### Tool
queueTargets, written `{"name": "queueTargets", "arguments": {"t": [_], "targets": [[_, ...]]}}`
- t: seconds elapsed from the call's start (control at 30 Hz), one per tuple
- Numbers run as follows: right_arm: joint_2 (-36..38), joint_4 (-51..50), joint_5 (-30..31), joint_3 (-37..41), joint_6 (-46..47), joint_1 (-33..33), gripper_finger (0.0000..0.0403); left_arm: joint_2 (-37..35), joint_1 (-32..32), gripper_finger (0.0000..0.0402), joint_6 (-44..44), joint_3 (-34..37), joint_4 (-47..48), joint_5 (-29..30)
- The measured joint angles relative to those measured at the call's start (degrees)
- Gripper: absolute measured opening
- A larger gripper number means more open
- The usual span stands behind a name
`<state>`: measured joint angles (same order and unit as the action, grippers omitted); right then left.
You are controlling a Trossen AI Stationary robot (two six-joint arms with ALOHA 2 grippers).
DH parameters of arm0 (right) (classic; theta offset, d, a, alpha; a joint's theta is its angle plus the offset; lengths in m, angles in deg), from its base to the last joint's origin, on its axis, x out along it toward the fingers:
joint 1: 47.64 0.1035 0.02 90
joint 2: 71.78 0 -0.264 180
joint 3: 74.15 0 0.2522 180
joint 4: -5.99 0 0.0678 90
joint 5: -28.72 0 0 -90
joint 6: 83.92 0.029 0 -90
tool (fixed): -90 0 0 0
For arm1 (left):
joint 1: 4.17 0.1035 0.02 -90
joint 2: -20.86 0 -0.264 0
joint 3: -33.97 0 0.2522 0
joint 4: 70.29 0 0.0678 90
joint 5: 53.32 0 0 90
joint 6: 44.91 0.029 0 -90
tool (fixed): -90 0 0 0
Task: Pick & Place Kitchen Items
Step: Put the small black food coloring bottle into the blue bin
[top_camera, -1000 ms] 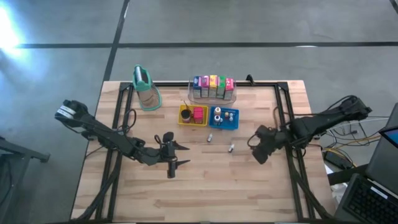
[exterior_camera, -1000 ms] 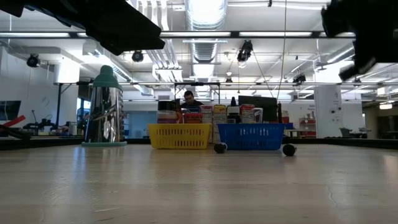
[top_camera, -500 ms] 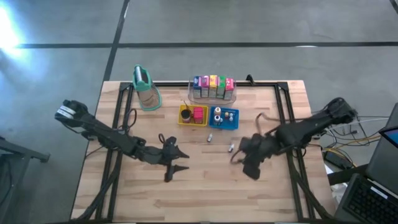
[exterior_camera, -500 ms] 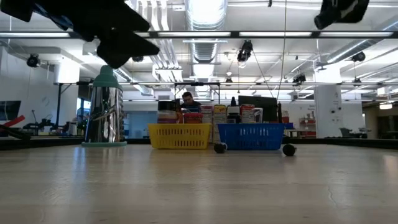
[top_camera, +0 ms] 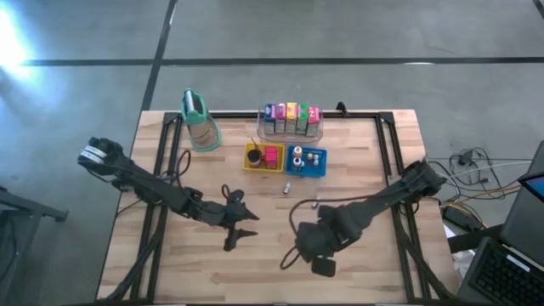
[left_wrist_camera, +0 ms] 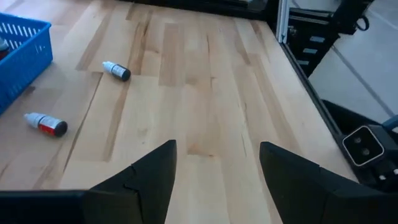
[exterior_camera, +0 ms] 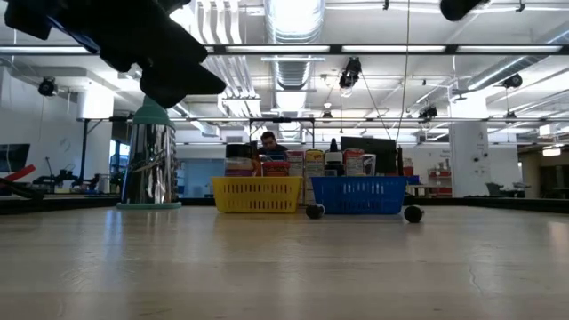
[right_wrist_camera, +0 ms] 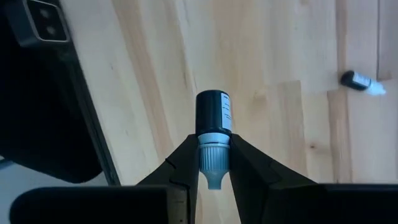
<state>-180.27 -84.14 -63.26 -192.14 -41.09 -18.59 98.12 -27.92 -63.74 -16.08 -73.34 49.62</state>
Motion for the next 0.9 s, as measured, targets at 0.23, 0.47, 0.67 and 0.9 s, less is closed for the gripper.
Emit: {"name": "queueTargets", "arguments": {"t": [0.23, 0.47, 0.67, 0.9], "targets": [[-7.5, -4.6, 3.8, -13.0, -7.0, 0.3, 0.0063, 4.3, 1.3, 0.0272, 1.0, 0.0, -12.4, -7.4], [-12.8, -7.9, 10.2, -23.2, -16.5, 0.7, 0.0063, 8.7, 4.8, 0.0311, -5.1, -0.2, -23.8, -20.8], [-16.6, -8.7, 13.1, -29.4, -22.1, 1.1, 0.0063, 12.3, 6.0, 0.0307, -12.5, -2.7, -24.8, -26.4], [-18.8, -8.3, 14.3, -30.3, -24.8, 1.5, 0.0063, 14.1, 6.8, 0.0306, -19.5, -7.5, -24.3, -34.2]]}}
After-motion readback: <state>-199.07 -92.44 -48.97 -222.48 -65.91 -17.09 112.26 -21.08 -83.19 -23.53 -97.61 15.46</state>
